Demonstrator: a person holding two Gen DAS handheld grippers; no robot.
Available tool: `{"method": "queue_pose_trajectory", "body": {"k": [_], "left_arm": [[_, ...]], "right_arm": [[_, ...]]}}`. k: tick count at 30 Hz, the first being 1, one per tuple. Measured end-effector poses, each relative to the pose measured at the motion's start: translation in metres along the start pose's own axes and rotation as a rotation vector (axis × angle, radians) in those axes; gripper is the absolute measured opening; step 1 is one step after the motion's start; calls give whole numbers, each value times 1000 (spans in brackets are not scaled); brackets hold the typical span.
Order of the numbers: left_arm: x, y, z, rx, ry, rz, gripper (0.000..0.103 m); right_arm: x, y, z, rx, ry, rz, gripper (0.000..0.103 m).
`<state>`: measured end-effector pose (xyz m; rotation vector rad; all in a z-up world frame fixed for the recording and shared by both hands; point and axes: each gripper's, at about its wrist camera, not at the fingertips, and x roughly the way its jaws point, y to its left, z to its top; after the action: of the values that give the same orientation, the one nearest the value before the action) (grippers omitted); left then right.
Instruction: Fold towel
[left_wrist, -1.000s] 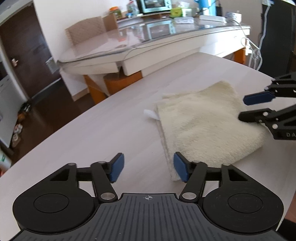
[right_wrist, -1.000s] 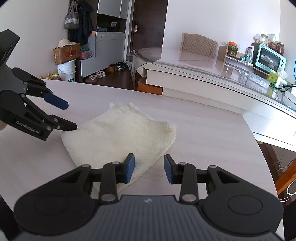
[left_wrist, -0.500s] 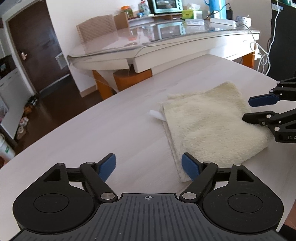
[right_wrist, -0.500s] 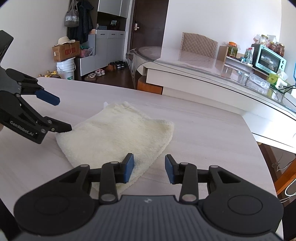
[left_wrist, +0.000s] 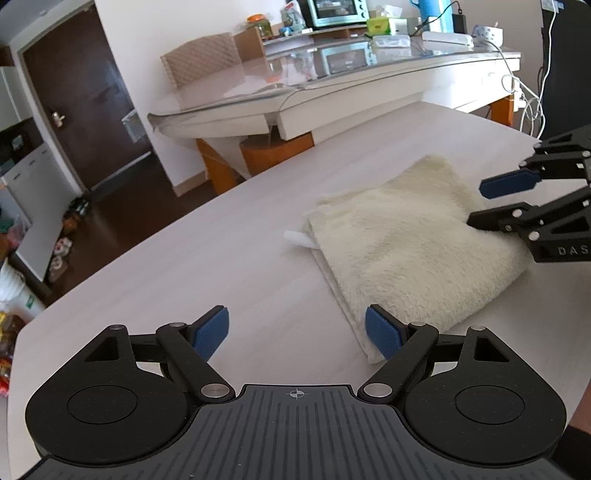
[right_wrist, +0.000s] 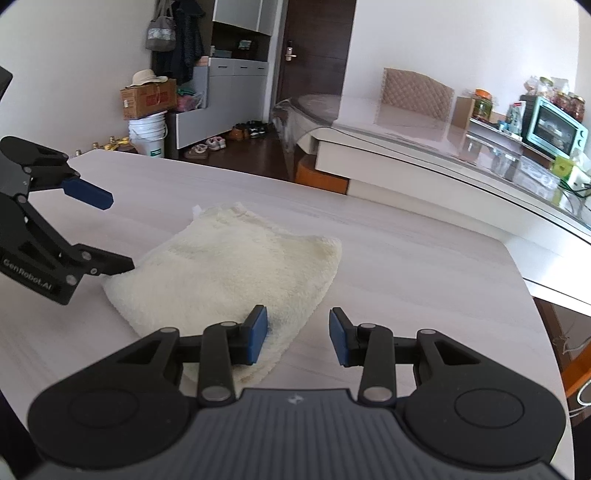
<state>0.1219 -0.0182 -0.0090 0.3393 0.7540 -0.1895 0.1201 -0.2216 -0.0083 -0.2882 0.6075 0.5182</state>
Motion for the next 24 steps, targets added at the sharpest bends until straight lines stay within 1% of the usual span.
{"method": "queue_pose_trajectory", "body": {"k": [6, 16, 22, 24], "left_arm": [[-5, 7, -7, -35, 8, 17, 86], [-8, 13, -13, -65, 11, 22, 86], [-11, 15, -18, -87, 6, 23, 86], [-14, 20, -18, -107, -6, 19, 86]], "right_arm": [[2, 8, 4, -26, 1, 23, 41], [1, 20, 5, -44, 3, 30, 41], [3, 21, 7, -47, 5, 36, 41], [2, 19, 8, -42, 3, 36, 43]]}}
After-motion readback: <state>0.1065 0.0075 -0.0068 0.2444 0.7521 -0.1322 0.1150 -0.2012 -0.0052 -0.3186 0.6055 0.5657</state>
